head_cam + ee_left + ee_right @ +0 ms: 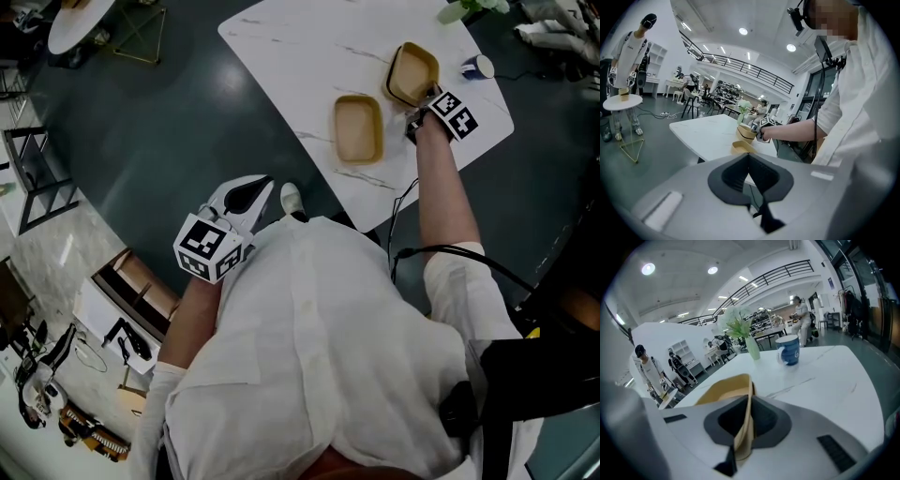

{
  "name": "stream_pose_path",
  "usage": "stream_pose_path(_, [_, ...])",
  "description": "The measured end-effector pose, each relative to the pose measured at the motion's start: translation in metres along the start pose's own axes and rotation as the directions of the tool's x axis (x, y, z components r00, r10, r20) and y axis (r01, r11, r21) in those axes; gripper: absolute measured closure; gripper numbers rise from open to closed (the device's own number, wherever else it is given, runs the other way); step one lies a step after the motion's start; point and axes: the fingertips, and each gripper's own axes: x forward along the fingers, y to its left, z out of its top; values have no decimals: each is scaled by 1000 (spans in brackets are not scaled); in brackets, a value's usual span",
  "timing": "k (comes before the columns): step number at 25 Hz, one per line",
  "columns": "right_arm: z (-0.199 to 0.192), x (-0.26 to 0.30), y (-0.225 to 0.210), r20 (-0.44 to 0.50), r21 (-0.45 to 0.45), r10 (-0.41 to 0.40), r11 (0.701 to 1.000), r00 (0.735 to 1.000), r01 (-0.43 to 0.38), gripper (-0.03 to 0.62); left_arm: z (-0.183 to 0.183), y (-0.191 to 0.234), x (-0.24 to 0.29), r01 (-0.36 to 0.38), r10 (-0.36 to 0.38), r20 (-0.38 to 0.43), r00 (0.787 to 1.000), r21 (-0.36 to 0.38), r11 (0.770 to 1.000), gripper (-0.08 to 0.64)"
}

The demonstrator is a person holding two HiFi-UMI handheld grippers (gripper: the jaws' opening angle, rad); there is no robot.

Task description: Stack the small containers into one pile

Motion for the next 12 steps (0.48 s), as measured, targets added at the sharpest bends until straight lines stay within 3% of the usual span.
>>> stream_pose_path(12, [-4,-5,3,60,-35,-24,999,998,26,574,0,-6,2,-7,7,-6,1000,-4,1000,553])
